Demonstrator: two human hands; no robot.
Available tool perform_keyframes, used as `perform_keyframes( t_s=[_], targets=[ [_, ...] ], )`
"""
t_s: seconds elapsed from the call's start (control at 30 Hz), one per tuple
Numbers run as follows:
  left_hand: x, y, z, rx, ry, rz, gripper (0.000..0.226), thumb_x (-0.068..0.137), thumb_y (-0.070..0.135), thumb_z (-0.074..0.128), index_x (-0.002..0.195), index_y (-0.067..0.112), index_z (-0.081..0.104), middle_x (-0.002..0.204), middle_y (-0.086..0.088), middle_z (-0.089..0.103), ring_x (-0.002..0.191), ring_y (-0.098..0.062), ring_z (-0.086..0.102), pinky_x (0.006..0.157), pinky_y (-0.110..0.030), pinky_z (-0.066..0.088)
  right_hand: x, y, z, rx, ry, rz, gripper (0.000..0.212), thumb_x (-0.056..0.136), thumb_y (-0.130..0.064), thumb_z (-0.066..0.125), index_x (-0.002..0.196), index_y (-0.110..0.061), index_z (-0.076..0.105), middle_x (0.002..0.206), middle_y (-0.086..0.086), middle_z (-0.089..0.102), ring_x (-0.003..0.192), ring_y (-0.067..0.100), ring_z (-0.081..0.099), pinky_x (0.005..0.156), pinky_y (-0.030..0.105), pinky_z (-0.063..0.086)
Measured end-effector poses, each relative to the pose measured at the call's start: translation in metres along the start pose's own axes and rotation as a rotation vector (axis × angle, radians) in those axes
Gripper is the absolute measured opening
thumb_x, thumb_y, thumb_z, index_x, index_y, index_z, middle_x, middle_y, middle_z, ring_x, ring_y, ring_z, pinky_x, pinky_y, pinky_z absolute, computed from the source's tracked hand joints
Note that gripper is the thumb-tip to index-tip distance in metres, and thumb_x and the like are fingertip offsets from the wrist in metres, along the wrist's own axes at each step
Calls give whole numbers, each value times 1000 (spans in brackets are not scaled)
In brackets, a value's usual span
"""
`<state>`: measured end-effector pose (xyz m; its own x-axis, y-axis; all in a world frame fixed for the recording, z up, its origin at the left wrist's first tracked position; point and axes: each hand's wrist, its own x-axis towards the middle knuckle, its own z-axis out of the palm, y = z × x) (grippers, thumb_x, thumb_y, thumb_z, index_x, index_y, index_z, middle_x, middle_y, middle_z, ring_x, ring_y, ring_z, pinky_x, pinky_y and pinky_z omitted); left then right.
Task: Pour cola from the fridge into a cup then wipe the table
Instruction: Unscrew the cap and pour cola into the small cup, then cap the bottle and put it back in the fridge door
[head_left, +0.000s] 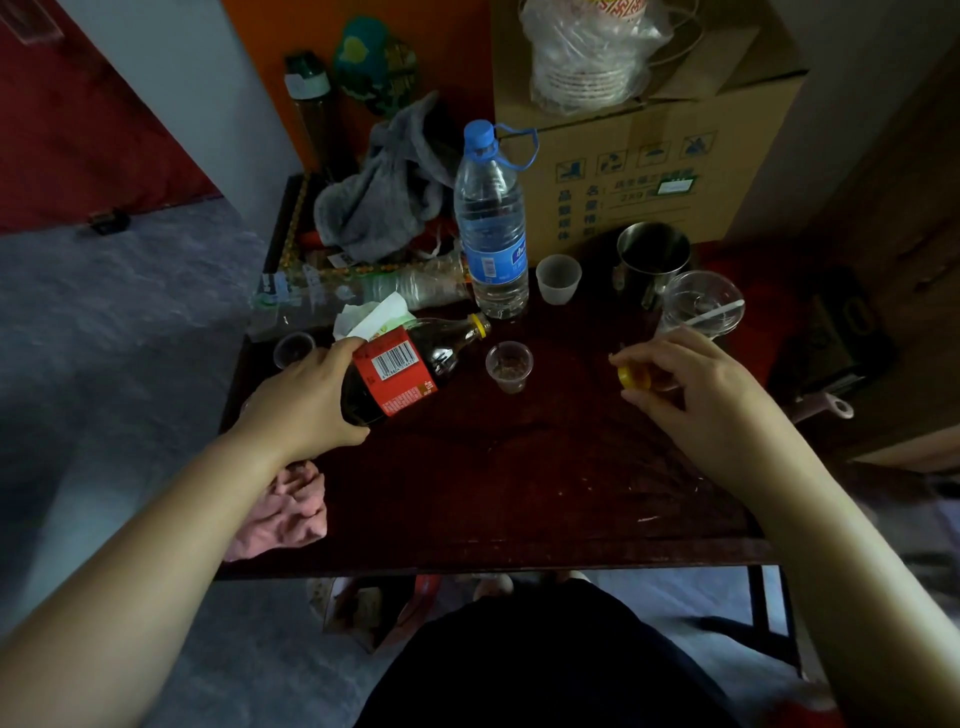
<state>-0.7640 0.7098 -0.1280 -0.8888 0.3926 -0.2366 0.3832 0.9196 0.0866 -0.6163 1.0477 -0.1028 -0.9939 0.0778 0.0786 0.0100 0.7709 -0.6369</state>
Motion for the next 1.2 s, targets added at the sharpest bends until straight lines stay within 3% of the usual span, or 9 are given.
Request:
perform_keyframes(
  t_s=[0.67,0.8,0.97,1.2],
  targets=[
    [-14,-3,13,-162,26,-20,94,59,39,80,136,31,27,130,-1,51,110,-23,56,80,-42,51,5,-5,0,-11,-29,-19,31,83,-17,68,113,-25,64,105,-7,54,86,2,55,77,4,40],
    [-17,0,18,-236,56,-35,95,59,36,82,137,30,28,134,1,49,114,-22,54,82,-37,47,8,-7,1,-14,-32,-28,30,84,-18,67,113,-26,63,104,-9,53,87,-3,53,78,0,37],
    [-21,8,25,-346,91,-32,96,60,35,83,138,30,27,134,0,49,115,-22,54,87,-41,49,13,-14,-1,-4,-44,-46,29,84,-18,67,112,-25,64,105,-10,53,89,-2,55,79,2,39],
    [-25,31,32,-490,166,9,93,61,35,83,137,35,29,133,8,49,116,-15,53,86,-34,46,26,-27,-10,-6,-29,-75,29,85,-17,67,113,-22,64,107,-8,54,92,2,56,82,4,40]
  ],
)
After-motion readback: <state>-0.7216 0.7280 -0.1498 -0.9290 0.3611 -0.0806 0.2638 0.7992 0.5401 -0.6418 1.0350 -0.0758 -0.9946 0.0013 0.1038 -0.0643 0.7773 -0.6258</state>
